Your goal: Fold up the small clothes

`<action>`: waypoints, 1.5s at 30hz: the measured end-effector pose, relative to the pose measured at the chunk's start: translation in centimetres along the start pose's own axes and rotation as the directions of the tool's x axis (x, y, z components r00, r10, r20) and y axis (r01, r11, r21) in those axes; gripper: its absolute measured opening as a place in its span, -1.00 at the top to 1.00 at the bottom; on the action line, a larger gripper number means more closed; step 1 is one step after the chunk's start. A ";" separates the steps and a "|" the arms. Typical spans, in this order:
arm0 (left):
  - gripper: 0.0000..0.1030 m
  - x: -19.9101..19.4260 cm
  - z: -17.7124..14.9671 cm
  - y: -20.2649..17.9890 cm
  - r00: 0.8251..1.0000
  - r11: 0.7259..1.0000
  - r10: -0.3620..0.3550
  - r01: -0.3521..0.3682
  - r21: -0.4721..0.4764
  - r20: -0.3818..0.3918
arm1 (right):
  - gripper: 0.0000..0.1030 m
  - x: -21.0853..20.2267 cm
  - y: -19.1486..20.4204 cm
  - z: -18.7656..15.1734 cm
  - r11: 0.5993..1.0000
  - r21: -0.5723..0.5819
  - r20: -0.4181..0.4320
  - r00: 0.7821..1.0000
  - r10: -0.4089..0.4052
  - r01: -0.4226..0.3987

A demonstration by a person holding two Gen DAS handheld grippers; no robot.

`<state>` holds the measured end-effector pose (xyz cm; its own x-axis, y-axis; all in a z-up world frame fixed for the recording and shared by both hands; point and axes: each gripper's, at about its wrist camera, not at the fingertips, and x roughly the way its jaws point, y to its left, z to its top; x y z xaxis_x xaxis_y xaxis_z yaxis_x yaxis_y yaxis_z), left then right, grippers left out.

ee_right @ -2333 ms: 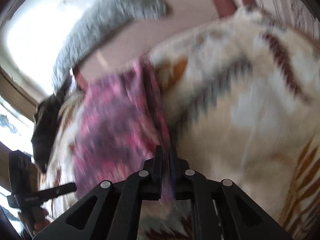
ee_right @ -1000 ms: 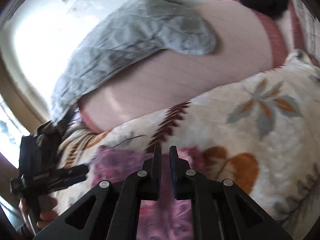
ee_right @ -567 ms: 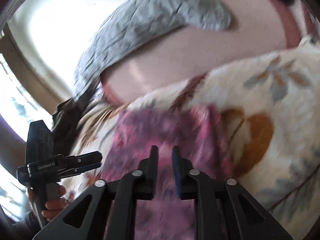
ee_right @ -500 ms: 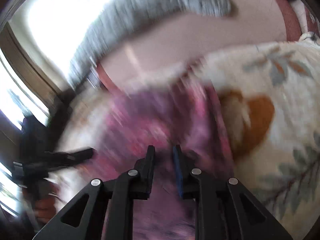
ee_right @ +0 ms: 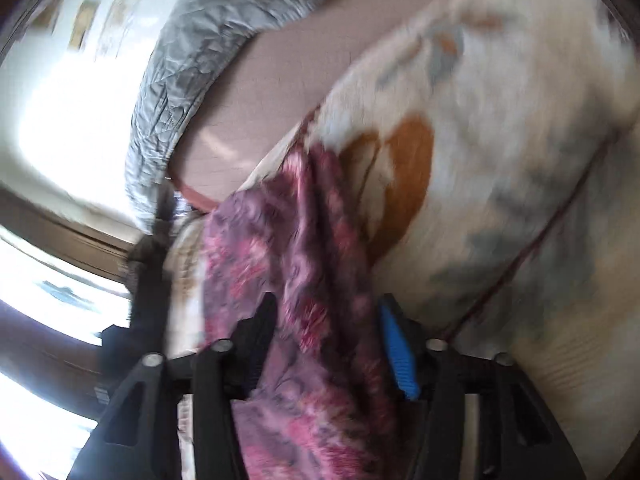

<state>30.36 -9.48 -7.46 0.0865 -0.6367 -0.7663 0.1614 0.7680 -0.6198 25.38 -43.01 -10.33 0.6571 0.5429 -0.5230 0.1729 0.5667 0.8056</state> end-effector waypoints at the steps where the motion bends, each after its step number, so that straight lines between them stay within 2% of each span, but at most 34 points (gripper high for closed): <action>1: -0.44 0.2 -0.3 -0.2 1.000 1.000 -0.005 0.005 0.009 0.014 | -0.18 0.6 -0.2 -0.3 1.000 0.009 -0.019 1.000 0.025 -0.025; 2: -0.50 0.2 -0.3 -0.5 1.000 1.000 -0.013 0.013 0.022 0.024 | -0.20 0.9 0.1 -0.4 1.000 -0.013 -0.013 1.000 0.028 -0.028; 3: -0.58 0.2 -0.3 -0.8 0.999 0.999 -0.027 0.027 0.027 0.022 | -0.31 1.0 0.6 -0.6 0.998 -0.050 -0.009 0.999 0.034 -0.034; 4: -0.58 0.4 -0.2 -1.0 0.999 0.999 -0.043 0.043 0.019 0.015 | -0.41 1.1 1.1 -0.6 0.996 -0.073 -0.016 0.999 0.043 -0.044; 6: -0.58 1.2 0.2 -1.4 0.998 0.998 -0.057 0.057 -0.001 -0.003 | -0.43 1.8 1.7 -0.5 0.995 -0.096 -0.030 0.999 0.033 -0.035; 9: -0.58 1.5 0.3 -2.0 1.000 1.000 -0.028 0.028 -0.002 -0.002 | -0.36 2.5 2.5 -0.4 0.992 -0.125 -0.035 0.999 -0.024 0.019; 10: -0.56 1.6 0.3 -2.2 1.000 1.000 -0.016 0.016 -0.004 0.003 | -0.18 2.6 2.8 -0.5 0.989 -0.140 -0.031 0.998 -0.058 0.053; 11: -0.49 1.5 0.3 -2.4 1.000 1.000 0.002 -0.002 -0.006 0.013 | 0.01 2.7 3.1 -0.4 0.984 -0.159 -0.025 0.996 -0.089 0.084; 12: -0.15 1.5 0.3 -2.5 0.999 1.000 0.024 -0.024 0.000 0.020 | 0.07 2.7 3.7 -0.5 0.976 -0.186 -0.018 0.993 -0.115 0.110; 13: 0.06 1.4 0.2 -2.6 0.998 0.999 0.047 -0.048 0.011 0.029 | 0.22 2.5 3.9 -0.7 0.971 -0.205 -0.006 0.992 -0.126 0.122; 14: 0.16 1.2 0.1 -2.6 0.998 0.998 0.055 -0.055 0.013 0.037 | 0.28 2.3 4.2 -0.9 0.965 -0.223 0.008 0.991 -0.137 0.135; 15: 0.37 1.0 0.1 -2.5 0.997 0.998 0.058 -0.059 0.009 0.044 | 0.37 1.9 4.5 -1.1 0.958 -0.242 0.028 0.988 -0.151 0.153; 16: 0.44 0.8 0.1 -2.5 0.997 0.998 0.065 -0.066 0.010 0.047 | 0.39 1.6 4.8 -1.4 0.951 -0.257 0.045 0.985 -0.167 0.173; 20: 0.48 -0.3 -0.3 -4.0 0.987 0.987 0.140 -0.145 0.061 0.082 | 0.43 1.2 7.9 -3.1 0.872 -0.367 0.142 0.946 -0.291 0.323; 22: 0.49 -1.0 -0.7 -5.0 0.977 0.976 0.183 -0.193 0.097 0.107 | 0.44 0.8 9.3 -3.8 0.843 -0.398 0.178 0.932 -0.316 0.362; 27: 0.50 -3.8 -2.4 -7.0 0.956 0.953 0.237 -0.263 0.147 0.175 | 0.44 -1.0 12.6 -6.0 0.783 -0.463 0.245 0.909 -0.337 0.415; 32: 0.50 -7.5 -4.6 -7.3 0.944 0.946 0.243 -0.281 0.161 0.223 | 0.44 -3.2 16.0 -9.2 0.750 -0.491 0.305 0.894 -0.328 0.443; 37: 0.50 -11.4 -7.2 -6.8 0.926 0.935 0.266 -0.316 0.162 0.268 | 0.45 -3.9 19.3 -12.7 0.739 -0.517 0.313 0.899 -0.306 0.431; 45: 0.50 -15.8 -11.2 -4.1 0.897 0.918 0.319 -0.373 0.136 0.306 | 0.44 -3.2 22.0 -18.8 0.765 -0.522 0.268 0.924 -0.273 0.377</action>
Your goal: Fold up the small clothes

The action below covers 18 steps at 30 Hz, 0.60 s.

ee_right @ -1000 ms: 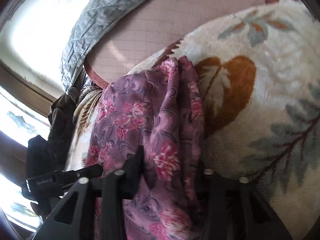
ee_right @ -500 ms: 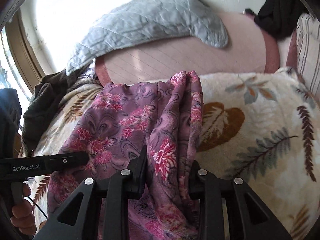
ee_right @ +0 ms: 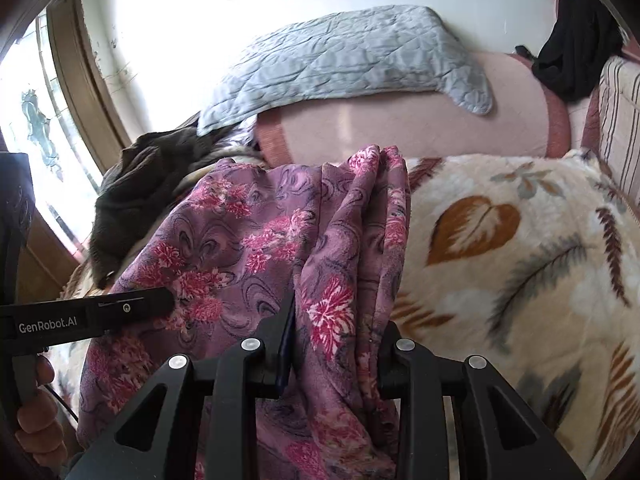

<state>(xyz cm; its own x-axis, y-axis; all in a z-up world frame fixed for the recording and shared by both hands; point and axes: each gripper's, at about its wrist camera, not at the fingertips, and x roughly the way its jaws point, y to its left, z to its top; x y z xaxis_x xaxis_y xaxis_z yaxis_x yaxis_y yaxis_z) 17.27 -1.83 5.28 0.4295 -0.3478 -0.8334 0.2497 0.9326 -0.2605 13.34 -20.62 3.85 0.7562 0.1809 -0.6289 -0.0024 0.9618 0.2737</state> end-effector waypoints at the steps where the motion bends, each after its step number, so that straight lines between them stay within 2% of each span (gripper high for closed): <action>1: 0.49 -0.3 -0.7 0.7 1.000 1.000 0.006 -0.006 -0.005 -0.004 | 0.44 0.0 0.4 -0.5 1.000 0.004 -0.006 1.000 0.007 -0.007; 9: 0.49 -1.1 -7.4 6.3 0.998 0.996 0.003 -0.008 -0.085 -0.062 | 0.43 0.2 3.4 -7.4 0.994 0.056 -0.079 0.992 0.100 -0.096; 12: 0.45 0.9 -10.2 8.3 0.990 0.991 -0.011 -0.009 -0.136 -0.138 | 0.40 1.8 2.9 -10.9 0.988 0.117 -0.149 0.982 0.115 -0.098; 13: 0.35 1.9 -11.2 9.2 0.985 0.987 -0.008 -0.020 -0.158 -0.173 | 0.31 2.4 2.5 -12.0 0.988 0.132 -0.173 0.979 0.108 -0.085; 15: 0.20 1.9 -12.2 10.3 0.987 0.982 -0.042 0.012 -0.188 -0.158 | 0.17 1.7 1.5 -12.9 0.975 0.186 -0.128 0.981 0.144 -0.118; 18: 0.19 0.2 -12.2 11.4 0.986 0.975 -0.093 0.062 -0.213 -0.139 | 0.14 0.8 -0.6 -12.3 0.956 0.265 -0.125 0.978 0.167 -0.130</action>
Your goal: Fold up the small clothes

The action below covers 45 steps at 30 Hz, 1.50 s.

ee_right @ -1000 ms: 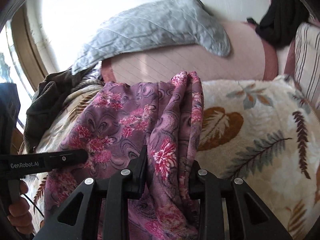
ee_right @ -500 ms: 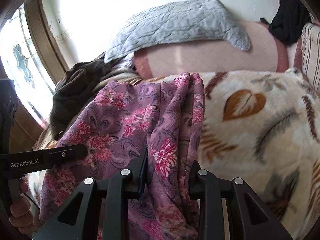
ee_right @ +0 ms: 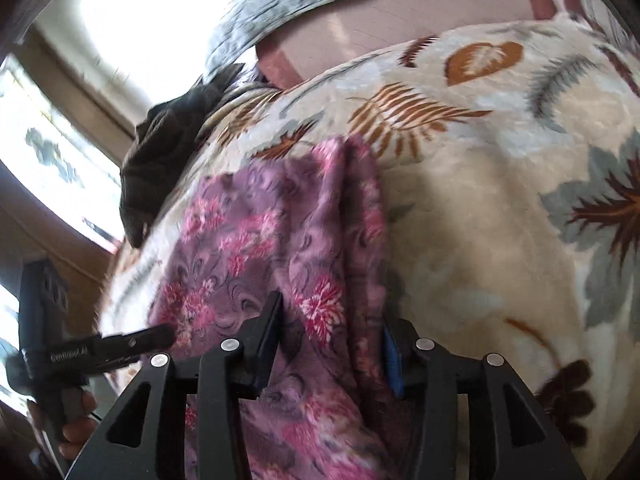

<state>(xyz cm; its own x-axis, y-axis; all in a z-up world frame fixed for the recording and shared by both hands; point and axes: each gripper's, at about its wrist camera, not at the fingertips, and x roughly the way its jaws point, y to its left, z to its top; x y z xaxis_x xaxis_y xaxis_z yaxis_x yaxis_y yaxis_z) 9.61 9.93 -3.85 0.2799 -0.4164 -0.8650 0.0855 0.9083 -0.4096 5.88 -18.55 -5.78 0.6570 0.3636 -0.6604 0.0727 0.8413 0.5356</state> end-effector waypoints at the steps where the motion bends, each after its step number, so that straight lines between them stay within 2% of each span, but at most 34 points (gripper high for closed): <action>1: 0.22 -1.0 0.2 0.1 0.999 1.000 -0.017 0.017 -0.003 0.027 | 0.10 -0.6 -0.3 0.5 1.000 0.019 0.028 0.999 -0.017 0.016; 3: 0.22 -2.5 1.2 -0.4 0.996 0.999 -0.045 0.044 0.014 0.083 | 0.09 -1.9 -1.1 2.1 0.997 0.076 0.113 0.993 -0.021 0.012; 6: 0.18 -2.6 3.6 -2.4 0.990 0.996 -0.085 0.080 0.045 0.112 | 0.19 -1.2 -0.4 4.4 0.997 0.064 0.141 0.990 0.029 -0.039; 8: 0.17 -1.4 5.0 -3.5 0.992 0.996 -0.062 0.054 0.066 0.114 | 0.35 0.4 1.3 5.6 0.999 0.008 0.135 0.990 0.045 -0.046; 12: 0.16 2.8 8.3 -4.4 0.997 0.998 0.002 -0.007 0.062 0.082 | 0.37 3.6 3.4 7.2 0.998 -0.048 0.117 0.991 0.057 -0.052; 14: 0.16 4.5 9.2 -4.0 0.996 0.997 0.042 -0.046 0.059 0.073 | 0.38 5.4 3.0 7.4 0.999 -0.042 0.106 0.994 0.032 -0.028; 15: 0.16 5.4 9.6 -3.6 0.995 0.996 0.069 -0.073 0.059 0.072 | 0.43 6.6 2.3 7.1 1.000 -0.024 0.086 0.996 -0.015 0.017; 16: 0.17 6.3 10.0 -3.0 0.995 0.995 0.082 -0.085 0.054 0.063 | 0.60 7.9 1.1 7.0 0.998 0.006 0.052 0.997 -0.057 0.057; 17: 0.17 6.9 10.0 -2.4 0.996 0.996 0.073 -0.076 0.044 0.058 | 0.82 8.5 0.0 6.8 0.998 0.044 0.035 0.998 -0.046 0.044; 19: 0.17 7.2 10.2 -1.4 0.996 0.999 0.029 -0.031 0.022 0.088 | 1.00 8.3 -2.4 6.7 0.985 0.164 0.067 0.997 0.035 -0.046; 22: 0.17 7.3 10.9 -0.5 0.997 1.000 -0.017 0.018 -0.008 0.078 | 1.00 8.5 -3.5 6.6 0.972 0.214 0.065 0.994 0.088 -0.100; 24: 0.24 6.9 11.3 -0.3 0.998 0.999 -0.025 0.027 -0.029 0.057 | 1.00 8.0 -3.4 6.7 0.970 0.220 0.049 0.995 0.092 -0.101; 25: 0.30 6.2 11.2 -0.3 0.998 0.999 -0.019 0.020 -0.032 0.051 | 0.87 7.6 -3.1 6.8 0.974 0.206 0.043 0.995 0.091 -0.098; 26: 0.30 5.5 11.0 -0.5 0.999 1.000 -0.017 0.018 -0.023 0.051 | 0.81 6.8 -2.5 6.7 0.979 0.178 0.045 0.994 0.096 -0.103; 28: 0.24 3.4 9.5 -0.9 0.997 0.999 -0.027 0.024 0.034 0.068 | 0.81 4.9 -1.0 6.1 0.987 0.080 0.054 0.989 0.138 -0.142; 29: 0.18 2.6 8.5 -1.1 0.997 0.998 -0.018 0.013 0.066 0.076 | 0.79 4.4 -0.5 5.9 0.986 0.042 0.049 0.986 0.160 -0.162; 31: -0.13 1.8 6.3 -1.2 0.996 0.994 -0.010 -0.001 0.110 0.092 | 0.68 3.2 0.3 4.2 0.985 -0.040 0.042 0.985 0.168 -0.166; 32: -0.16 2.1 5.1 -1.1 0.996 0.992 0.010 -0.021 0.121 0.093 | 0.62 3.1 0.3 3.5 0.987 -0.066 0.032 0.988 0.149 -0.146; 34: -0.25 4.0 3.4 -0.3 0.997 0.989 0.068 -0.073 0.129 0.043 | 0.67 4.4 -0.3 1.7 0.992 -0.124 -0.007 0.999 0.035 -0.036; 35: -0.27 5.1 3.0 0.4 0.998 0.991 0.062 -0.064 0.114 0.023 | 0.67 4.3 -0.5 1.3 0.989 -0.142 0.023 0.999 0.049 -0.045; 36: -0.27 4.9 2.8 0.7 0.998 0.994 0.043 -0.048 0.101 0.052 | 0.67 4.1 -0.5 1.5 0.991 -0.131 0.015 0.999 0.042 -0.040; 38: -0.27 4.0 2.9 0.3 0.996 0.992 0.075 -0.079 0.101 0.047 | 0.64 3.4 0.3 2.1 0.993 -0.119 0.000 1.000 -0.007 0.007; 39: -0.26 3.3 2.8 0.0 0.994 0.989 0.094 -0.099 0.107 0.046 | 0.56 2.6 1.0 2.2 0.990 -0.138 -0.003 1.000 -0.015 0.014; 42: -0.25 1.6 1.2 -0.7 0.989 0.978 0.123 -0.134 0.160 0.077 | 0.54 0.1 2.3 0.9 0.978 -0.208 0.018 0.999 0.028 -0.024; 45: -0.30 1.1 -1.6 -1.4 0.982 0.965 0.156 -0.174 0.195 0.102 | 0.55 -0.6 2.1 -0.9 0.975 -0.219 0.005 0.999 0.042 -0.040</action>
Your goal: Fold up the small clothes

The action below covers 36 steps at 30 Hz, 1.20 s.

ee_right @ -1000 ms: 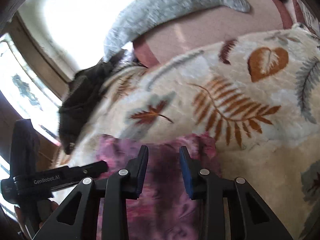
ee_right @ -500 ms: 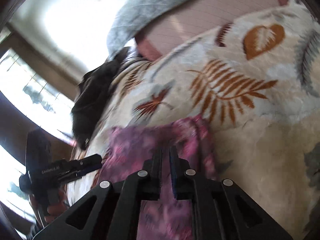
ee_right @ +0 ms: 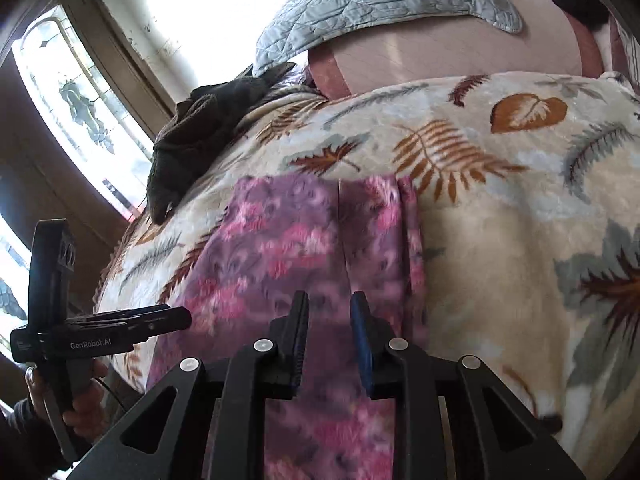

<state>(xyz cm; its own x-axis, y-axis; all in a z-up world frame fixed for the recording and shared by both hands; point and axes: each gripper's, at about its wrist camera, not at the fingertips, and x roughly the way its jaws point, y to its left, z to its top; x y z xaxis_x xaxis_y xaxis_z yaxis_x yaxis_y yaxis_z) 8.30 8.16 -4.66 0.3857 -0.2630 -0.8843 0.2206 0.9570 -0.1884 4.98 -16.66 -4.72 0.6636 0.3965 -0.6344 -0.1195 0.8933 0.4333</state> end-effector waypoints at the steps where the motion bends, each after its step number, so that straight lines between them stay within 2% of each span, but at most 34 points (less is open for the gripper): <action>1: -0.37 0.5 -0.7 -0.3 1.000 1.000 0.025 -0.025 0.017 -0.006 | 0.53 0.6 -0.2 -0.6 0.999 -0.009 -0.024 0.999 -0.039 0.039; 3: -0.48 1.0 -1.3 -0.4 0.999 0.998 0.053 -0.053 0.031 0.010 | 0.21 1.0 -0.8 -1.4 0.996 -0.024 -0.018 0.996 -0.087 0.087; 4: -0.54 1.0 -1.1 -0.5 0.997 0.997 0.070 -0.070 0.027 0.013 | -0.14 1.0 -1.2 -1.3 0.994 -0.003 -0.025 0.993 -0.113 0.113; 5: -0.54 1.0 -1.0 -0.4 0.997 0.997 0.071 -0.071 0.021 0.008 | -0.21 0.9 -1.7 -1.1 0.990 0.038 -0.042 0.990 -0.134 0.135; 6: -0.54 1.0 -0.8 -0.4 0.998 0.998 0.069 -0.069 0.013 0.001 | -0.18 0.7 -1.9 -1.0 0.990 0.064 -0.047 0.991 -0.124 0.127; 8: -0.53 0.8 -0.8 0.0 0.998 0.998 0.069 -0.069 0.007 -0.003 | 0.03 -0.3 -1.6 -0.9 0.992 0.073 -0.046 0.994 -0.103 0.107; 11: -0.54 0.6 -1.1 -0.1 0.997 0.997 0.077 -0.077 0.015 0.009 | -0.01 -1.6 -0.5 -1.4 0.996 0.018 -0.039 0.995 -0.092 0.093; 13: -0.54 0.4 -1.3 -0.3 0.996 0.996 0.085 -0.086 0.016 0.016 | 0.03 -1.9 -0.2 -2.0 0.996 -0.003 -0.049 0.994 -0.094 0.094; 14: -0.54 0.4 -1.4 -0.4 0.996 0.996 0.088 -0.089 0.016 0.017 | 0.17 -1.7 -0.2 -2.3 0.995 -0.010 -0.063 0.993 -0.102 0.102; 15: -0.54 0.4 -1.4 -0.5 0.996 0.996 0.090 -0.090 0.017 0.015 | 0.39 -1.1 -0.3 -2.5 0.995 -0.011 -0.091 0.991 -0.102 0.101; 16: -0.53 0.3 -1.3 -0.5 0.996 0.996 0.092 -0.092 0.017 0.008 | 0.84 -1.0 -0.4 -2.7 0.996 -0.010 -0.100 0.991 -0.087 0.086; 19: -0.52 -1.2 -2.2 -0.7 0.998 0.998 0.062 -0.062 0.022 0.007 | 0.85 -2.1 -0.3 -2.8 0.996 0.001 -0.054 0.995 -0.088 0.088; 23: -0.53 -0.5 -3.9 -1.5 0.992 0.984 0.123 -0.122 0.127 0.004 | 0.78 -0.7 -0.7 -3.2 0.988 -0.027 -0.115 0.982 -0.151 0.149; 27: -0.52 -2.3 -4.9 -0.6 0.997 0.991 0.081 -0.081 0.104 0.005 | 0.68 -3.6 0.4 -2.6 0.995 -0.030 -0.092 0.991 -0.102 0.100; 30: -0.52 -2.9 -6.5 -0.3 0.995 0.986 0.102 -0.104 0.129 0.019 | 0.61 -4.9 0.9 -3.9 0.996 -0.075 -0.125 0.990 -0.067 0.058; 31: -0.53 -2.4 -6.9 -0.2 0.994 0.985 0.107 -0.107 0.133 0.009 | 0.61 -4.7 0.7 -4.7 0.992 -0.091 -0.150 0.984 -0.095 0.082; 33: -0.54 -1.0 -7.7 0.1 0.992 0.984 0.127 -0.123 0.128 -0.021 | 0.58 -3.0 -0.3 -6.3 0.973 -0.142 -0.222 0.952 -0.210 0.182; 34: -0.54 -0.8 -7.8 0.3 0.992 0.986 0.121 -0.117 0.114 -0.028 | 0.40 -2.8 -1.0 -6.8 0.972 -0.132 -0.216 0.951 -0.220 0.194; 36: -0.53 -1.6 -7.9 0.4 0.994 0.989 0.109 -0.106 0.099 -0.024 | 0.36 -3.9 -1.4 -6.6 0.980 -0.065 -0.198 0.960 -0.200 0.190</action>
<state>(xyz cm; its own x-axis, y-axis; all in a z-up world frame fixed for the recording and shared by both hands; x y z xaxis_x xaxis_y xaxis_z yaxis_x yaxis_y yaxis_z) 0.66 9.93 -6.75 0.3859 -0.1544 -0.9095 0.2662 0.9626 -0.0505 -2.31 -18.11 -7.04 0.5145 0.2441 -0.8220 -0.0389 0.9643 0.2620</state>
